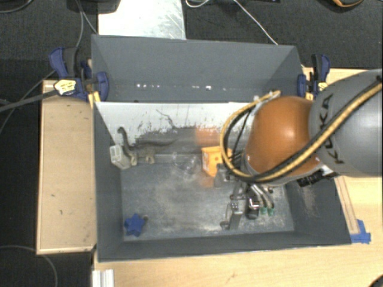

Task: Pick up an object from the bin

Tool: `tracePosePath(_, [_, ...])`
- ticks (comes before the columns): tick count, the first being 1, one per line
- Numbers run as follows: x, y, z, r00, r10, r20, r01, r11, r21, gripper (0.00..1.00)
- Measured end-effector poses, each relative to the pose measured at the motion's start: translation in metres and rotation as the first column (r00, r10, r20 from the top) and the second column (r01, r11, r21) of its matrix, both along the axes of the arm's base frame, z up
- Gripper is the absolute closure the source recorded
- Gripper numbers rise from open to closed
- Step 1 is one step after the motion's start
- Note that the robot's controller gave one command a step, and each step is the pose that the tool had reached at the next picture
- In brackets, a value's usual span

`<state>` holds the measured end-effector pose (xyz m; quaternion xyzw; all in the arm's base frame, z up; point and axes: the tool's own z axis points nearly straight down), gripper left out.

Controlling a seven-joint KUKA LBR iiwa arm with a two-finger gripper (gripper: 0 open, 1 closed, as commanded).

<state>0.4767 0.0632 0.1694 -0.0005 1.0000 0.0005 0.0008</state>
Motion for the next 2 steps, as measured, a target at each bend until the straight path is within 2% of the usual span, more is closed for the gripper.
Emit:
tracePosePath(1, [0.051, -0.123, -0.067, 0.991, 0.137, 0.000, -0.137, 0.991, -0.001, 0.00])
tracePosePath(2, [0.033, -0.094, -0.070, 0.939, 0.344, 0.000, -0.344, 0.939, 0.000, 0.00])
